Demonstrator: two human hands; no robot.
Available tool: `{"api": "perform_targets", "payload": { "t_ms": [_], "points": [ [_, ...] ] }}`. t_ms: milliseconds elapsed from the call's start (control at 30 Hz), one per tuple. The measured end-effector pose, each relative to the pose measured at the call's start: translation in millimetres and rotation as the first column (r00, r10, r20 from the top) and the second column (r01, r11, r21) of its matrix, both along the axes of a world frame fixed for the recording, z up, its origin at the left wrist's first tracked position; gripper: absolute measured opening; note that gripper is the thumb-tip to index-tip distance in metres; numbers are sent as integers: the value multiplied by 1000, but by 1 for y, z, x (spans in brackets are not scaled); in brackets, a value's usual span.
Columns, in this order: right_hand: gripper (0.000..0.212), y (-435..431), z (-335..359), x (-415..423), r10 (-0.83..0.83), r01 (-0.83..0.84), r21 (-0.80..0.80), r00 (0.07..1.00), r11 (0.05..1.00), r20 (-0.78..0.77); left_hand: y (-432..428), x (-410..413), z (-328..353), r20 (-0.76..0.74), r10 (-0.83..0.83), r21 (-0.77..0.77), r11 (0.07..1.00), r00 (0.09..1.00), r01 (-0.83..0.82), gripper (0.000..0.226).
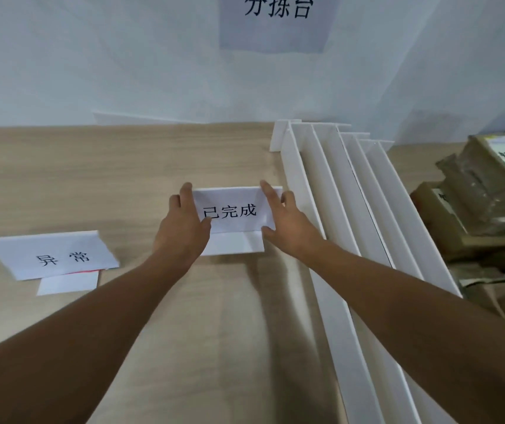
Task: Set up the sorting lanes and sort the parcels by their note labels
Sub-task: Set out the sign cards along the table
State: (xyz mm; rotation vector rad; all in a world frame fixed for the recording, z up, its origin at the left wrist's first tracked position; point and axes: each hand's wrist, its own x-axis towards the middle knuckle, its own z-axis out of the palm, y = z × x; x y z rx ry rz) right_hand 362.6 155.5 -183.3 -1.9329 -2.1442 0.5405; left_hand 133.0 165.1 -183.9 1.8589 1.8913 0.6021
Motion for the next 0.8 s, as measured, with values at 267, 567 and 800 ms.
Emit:
{"api": "perform_targets", "payload": {
  "t_ms": [267,567,800],
  "points": [
    [100,-48,-37,-13,-37,36,-8,999,999,-37,-52,-1,-26,51,30,-27,999,998,-29,76],
    [105,-64,-30,-12,-45,53,98,996,994,-79,-70,-8,-22,0,33,-25,999,999,-33,83],
    [87,-151,53,48,-77,25,181,954,983,291,-125,23,48,-317,-129,153,971,940,185,77]
  ]
}}
